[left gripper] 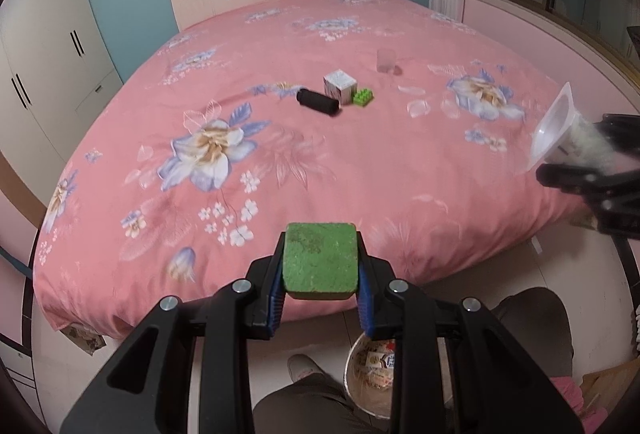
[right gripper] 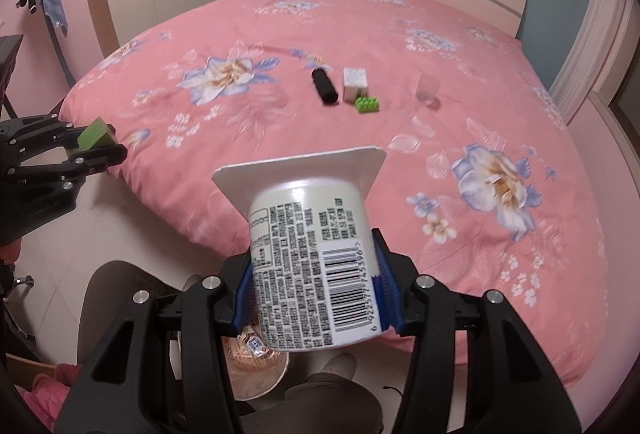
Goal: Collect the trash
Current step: 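Carry the green block and yogurt cup with both tools over the white bin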
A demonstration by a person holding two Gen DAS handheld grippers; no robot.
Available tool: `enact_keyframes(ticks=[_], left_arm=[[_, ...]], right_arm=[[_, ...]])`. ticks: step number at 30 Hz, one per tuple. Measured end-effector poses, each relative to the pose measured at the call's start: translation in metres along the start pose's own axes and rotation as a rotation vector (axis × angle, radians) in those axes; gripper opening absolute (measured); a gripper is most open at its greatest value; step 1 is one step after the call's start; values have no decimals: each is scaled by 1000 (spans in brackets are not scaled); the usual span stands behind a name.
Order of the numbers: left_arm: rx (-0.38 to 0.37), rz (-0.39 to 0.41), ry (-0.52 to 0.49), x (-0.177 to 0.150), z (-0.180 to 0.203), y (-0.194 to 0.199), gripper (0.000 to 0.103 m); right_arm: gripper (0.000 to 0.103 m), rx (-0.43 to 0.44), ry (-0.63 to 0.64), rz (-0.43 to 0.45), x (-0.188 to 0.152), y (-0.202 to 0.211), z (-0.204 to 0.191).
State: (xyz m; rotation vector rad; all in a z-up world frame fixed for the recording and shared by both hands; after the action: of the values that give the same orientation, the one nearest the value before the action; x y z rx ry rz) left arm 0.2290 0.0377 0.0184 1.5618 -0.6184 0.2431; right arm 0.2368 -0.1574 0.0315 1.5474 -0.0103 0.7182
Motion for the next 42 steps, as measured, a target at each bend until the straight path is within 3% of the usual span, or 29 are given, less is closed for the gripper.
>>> enact_keyframes(ticks=[22,42], left_arm=[[-52,-221,-49,-75,39,-94,32],[-148,-483,-46,-157,79,-192,32]], right_arm=[[52,86,49,-228,-71,-106,-50],[52,171,27,-446,-137,-196,-69]])
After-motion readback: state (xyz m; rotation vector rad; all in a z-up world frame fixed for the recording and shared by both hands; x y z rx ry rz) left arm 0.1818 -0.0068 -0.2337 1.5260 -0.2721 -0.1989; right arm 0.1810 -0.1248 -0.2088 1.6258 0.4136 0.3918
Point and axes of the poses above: each gripper's, at about its wrist camera, not at the fingertips, and y roughly against the way its jaws point, z to its right, x to its top, the point moved 4 cm from there along -y, roughly the way its jaws point, and after that the axes turned 8 degrees about -z, right-handed, at the moved point
